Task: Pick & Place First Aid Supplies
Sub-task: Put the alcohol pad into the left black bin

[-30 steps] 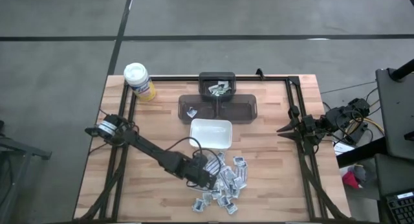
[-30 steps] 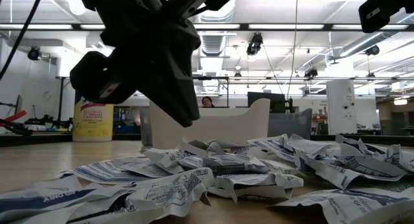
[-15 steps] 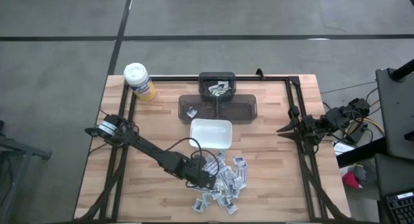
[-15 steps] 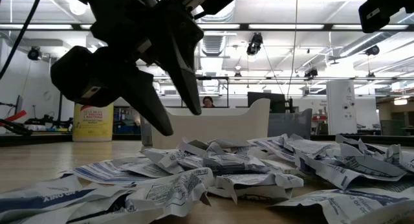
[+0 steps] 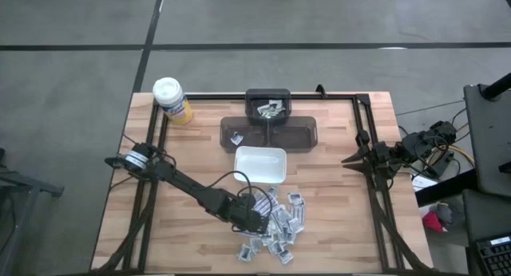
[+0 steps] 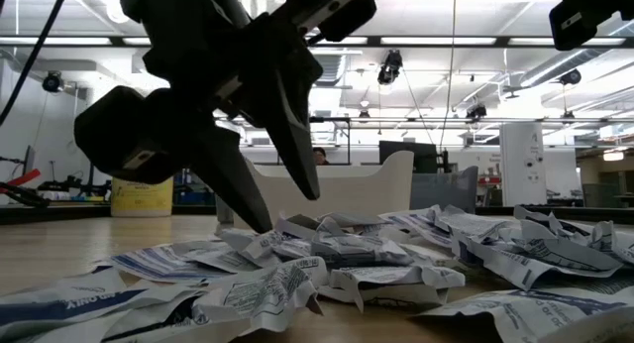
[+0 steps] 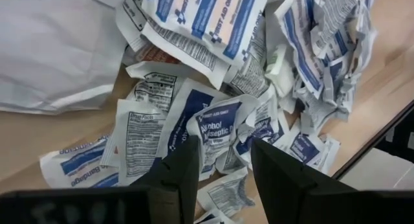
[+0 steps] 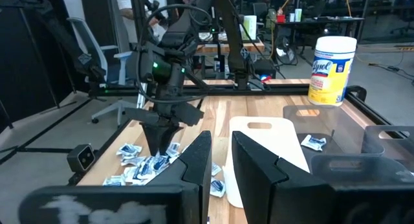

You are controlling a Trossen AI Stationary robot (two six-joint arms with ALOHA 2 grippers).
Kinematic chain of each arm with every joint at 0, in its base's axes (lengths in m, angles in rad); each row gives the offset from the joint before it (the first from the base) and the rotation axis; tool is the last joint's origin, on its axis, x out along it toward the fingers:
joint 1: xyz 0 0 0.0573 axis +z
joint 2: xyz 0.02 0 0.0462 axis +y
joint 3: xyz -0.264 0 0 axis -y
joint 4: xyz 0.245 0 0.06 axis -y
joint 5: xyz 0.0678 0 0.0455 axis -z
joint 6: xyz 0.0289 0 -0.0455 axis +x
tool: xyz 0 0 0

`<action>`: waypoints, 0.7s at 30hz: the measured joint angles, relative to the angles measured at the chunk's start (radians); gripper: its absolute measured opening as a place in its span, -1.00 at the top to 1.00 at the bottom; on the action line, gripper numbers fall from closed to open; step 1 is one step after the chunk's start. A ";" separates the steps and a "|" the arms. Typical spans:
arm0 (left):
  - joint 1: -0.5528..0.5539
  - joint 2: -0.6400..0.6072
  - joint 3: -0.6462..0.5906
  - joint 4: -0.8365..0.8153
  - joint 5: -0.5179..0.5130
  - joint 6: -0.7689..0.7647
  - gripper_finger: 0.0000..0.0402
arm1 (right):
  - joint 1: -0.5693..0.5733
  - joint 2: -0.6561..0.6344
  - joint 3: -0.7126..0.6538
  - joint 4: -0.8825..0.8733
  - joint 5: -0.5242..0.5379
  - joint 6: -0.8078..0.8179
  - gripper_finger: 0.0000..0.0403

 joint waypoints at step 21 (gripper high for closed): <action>0.000 0.002 0.000 -0.038 -0.003 -0.034 0.37 | 0.000 0.000 0.000 0.000 0.000 -0.002 0.71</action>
